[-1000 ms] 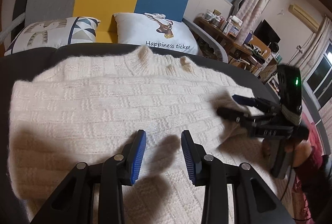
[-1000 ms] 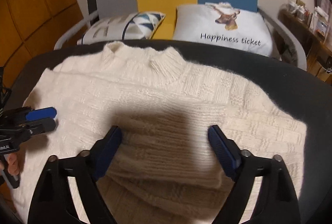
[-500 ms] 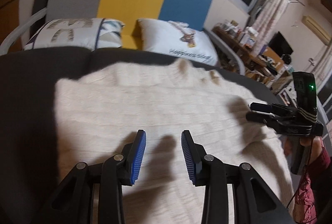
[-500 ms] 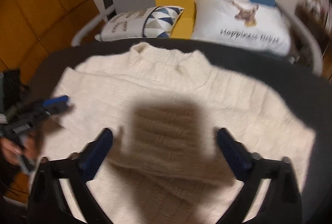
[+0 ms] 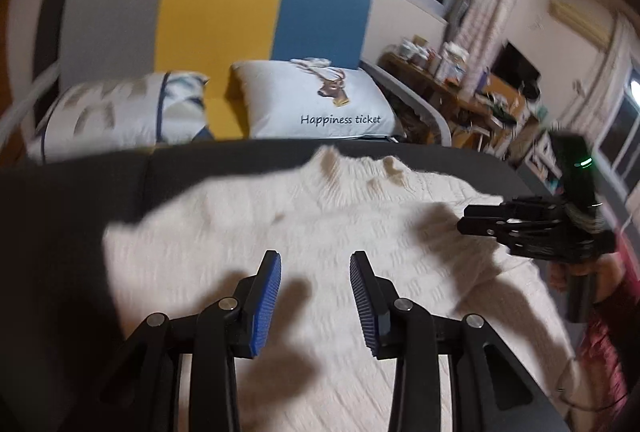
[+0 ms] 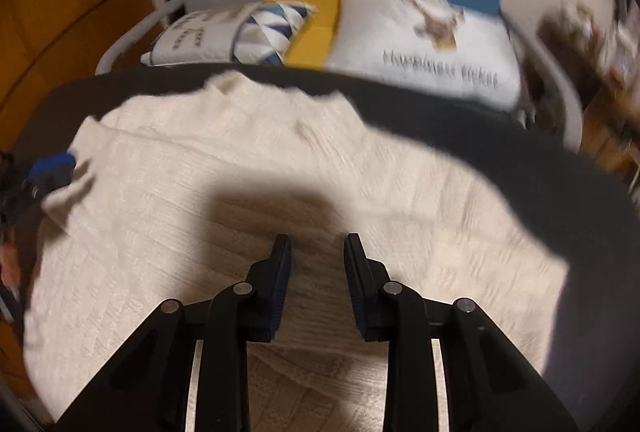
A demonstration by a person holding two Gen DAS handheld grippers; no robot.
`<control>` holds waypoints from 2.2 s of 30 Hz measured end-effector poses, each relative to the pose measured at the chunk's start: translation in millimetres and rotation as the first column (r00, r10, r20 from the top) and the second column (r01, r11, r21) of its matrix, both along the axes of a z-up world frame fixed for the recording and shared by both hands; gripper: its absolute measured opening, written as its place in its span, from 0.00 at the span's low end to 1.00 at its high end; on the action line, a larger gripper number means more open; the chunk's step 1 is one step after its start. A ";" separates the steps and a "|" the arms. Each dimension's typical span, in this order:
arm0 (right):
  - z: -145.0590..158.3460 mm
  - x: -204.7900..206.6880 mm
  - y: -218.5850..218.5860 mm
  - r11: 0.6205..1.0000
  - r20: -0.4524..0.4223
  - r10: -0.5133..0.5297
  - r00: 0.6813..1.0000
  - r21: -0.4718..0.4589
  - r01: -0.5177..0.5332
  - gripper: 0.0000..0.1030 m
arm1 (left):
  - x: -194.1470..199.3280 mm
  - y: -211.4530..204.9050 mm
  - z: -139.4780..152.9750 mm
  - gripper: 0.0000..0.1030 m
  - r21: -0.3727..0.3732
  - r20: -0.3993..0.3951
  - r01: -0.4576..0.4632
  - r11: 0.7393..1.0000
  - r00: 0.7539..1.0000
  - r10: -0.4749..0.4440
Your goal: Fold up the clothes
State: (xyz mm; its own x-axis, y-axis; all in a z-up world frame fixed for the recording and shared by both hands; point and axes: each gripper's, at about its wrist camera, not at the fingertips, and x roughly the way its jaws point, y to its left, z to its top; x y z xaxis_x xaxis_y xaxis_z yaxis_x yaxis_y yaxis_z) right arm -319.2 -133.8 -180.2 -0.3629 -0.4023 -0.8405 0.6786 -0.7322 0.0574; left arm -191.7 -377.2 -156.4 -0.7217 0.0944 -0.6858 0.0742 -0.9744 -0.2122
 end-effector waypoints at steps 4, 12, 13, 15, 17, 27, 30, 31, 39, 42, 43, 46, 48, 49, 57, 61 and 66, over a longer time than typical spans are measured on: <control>5.6 8.6 -27.5 0.994 0.020 0.098 0.995 -0.043 -0.097 0.31 | -31.7 14.5 0.0 0.35 -0.195 0.035 0.178 0.965 0.984 -0.174; -25.7 -3.1 -19.3 0.978 0.154 0.119 0.981 -0.188 -0.089 0.47 | -52.5 7.8 -20.1 0.38 -0.149 0.132 0.284 0.947 0.955 -0.265; -26.3 -2.9 -17.5 0.975 0.151 0.119 0.981 -0.204 -0.087 0.47 | -54.6 6.9 -22.6 0.36 -0.141 0.143 0.293 0.946 0.951 -0.274; -27.2 -0.2 -13.4 0.969 0.143 0.122 0.982 -0.232 -0.087 0.47 | -58.7 5.0 -27.8 0.21 -0.125 0.165 0.312 0.942 0.943 -0.290; -27.7 1.0 -8.7 0.962 0.141 0.122 0.982 -0.262 -0.082 0.47 | -60.0 4.4 -29.7 0.10 -0.128 0.169 0.299 0.946 0.946 -0.277; -6.9 1.8 -37.2 0.999 0.025 0.030 0.999 -0.039 -0.029 0.49 | -57.3 5.6 -28.7 0.24 -0.198 0.119 0.132 0.971 0.987 -0.109; -16.1 0.3 -30.2 0.996 0.060 0.041 0.997 -0.086 -0.036 0.60 | -43.0 -11.8 -20.3 0.30 -0.088 0.090 0.052 0.995 0.995 -0.044; -18.8 -0.1 -27.8 0.994 0.071 0.046 0.996 -0.103 -0.038 0.66 | -36.0 -19.4 -16.8 0.31 -0.037 0.081 0.025 0.999 0.996 -0.021; 15.4 26.4 -44.9 0.983 -0.017 0.044 0.999 -0.180 -0.047 0.89 | 27.3 -46.6 -9.1 0.37 0.025 0.049 -0.129 0.991 0.991 0.128; 8.7 31.2 -63.1 0.992 -0.036 0.024 0.999 -0.126 -0.028 1.00 | 35.0 -54.6 -11.7 0.37 0.059 0.048 -0.162 0.985 0.986 0.160; 0.1 28.4 -67.7 0.995 -0.010 -0.005 1.000 -0.097 0.004 1.00 | 37.5 -57.3 -12.5 0.37 0.071 0.048 -0.173 0.982 0.984 0.170; -15.9 29.5 -73.9 0.998 -0.026 -0.051 0.998 -0.044 0.049 1.00 | 45.2 -65.3 -15.1 0.37 0.105 0.049 -0.206 0.973 0.978 0.202; -22.9 32.9 -75.5 0.998 -0.058 -0.067 0.996 -0.022 0.066 1.00 | 51.0 -72.4 -15.0 0.37 0.130 0.043 -0.227 0.965 0.974 0.224; -18.8 34.3 -74.5 0.997 -0.056 -0.068 0.996 -0.027 0.066 1.00 | 56.6 -83.9 -7.9 0.37 0.148 0.013 -0.237 0.960 0.971 0.238; 7.7 63.9 -84.1 0.990 -0.093 0.048 0.995 -0.127 -0.060 1.00 | 46.6 -159.8 -28.8 0.38 0.345 0.142 -0.221 0.912 0.973 0.182; -14.7 62.2 -89.8 0.992 -0.069 0.043 0.997 -0.112 -0.051 1.00 | 30.5 -183.9 -60.9 0.42 0.581 0.210 -0.237 0.779 0.968 0.137; -23.8 65.2 -87.2 0.991 -0.062 0.032 0.998 -0.131 -0.040 1.00 | 13.6 -180.2 -69.7 0.39 0.612 0.210 -0.220 0.760 0.971 0.112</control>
State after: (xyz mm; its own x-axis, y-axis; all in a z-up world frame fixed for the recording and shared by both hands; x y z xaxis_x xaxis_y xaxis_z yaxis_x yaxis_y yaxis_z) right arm -254.0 -221.0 -204.0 -0.3936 -0.5224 -0.7564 0.7096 -0.6957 0.1113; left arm -178.1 -557.4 -226.1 -0.6589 0.4302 -0.6171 0.3058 -0.5962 -0.7423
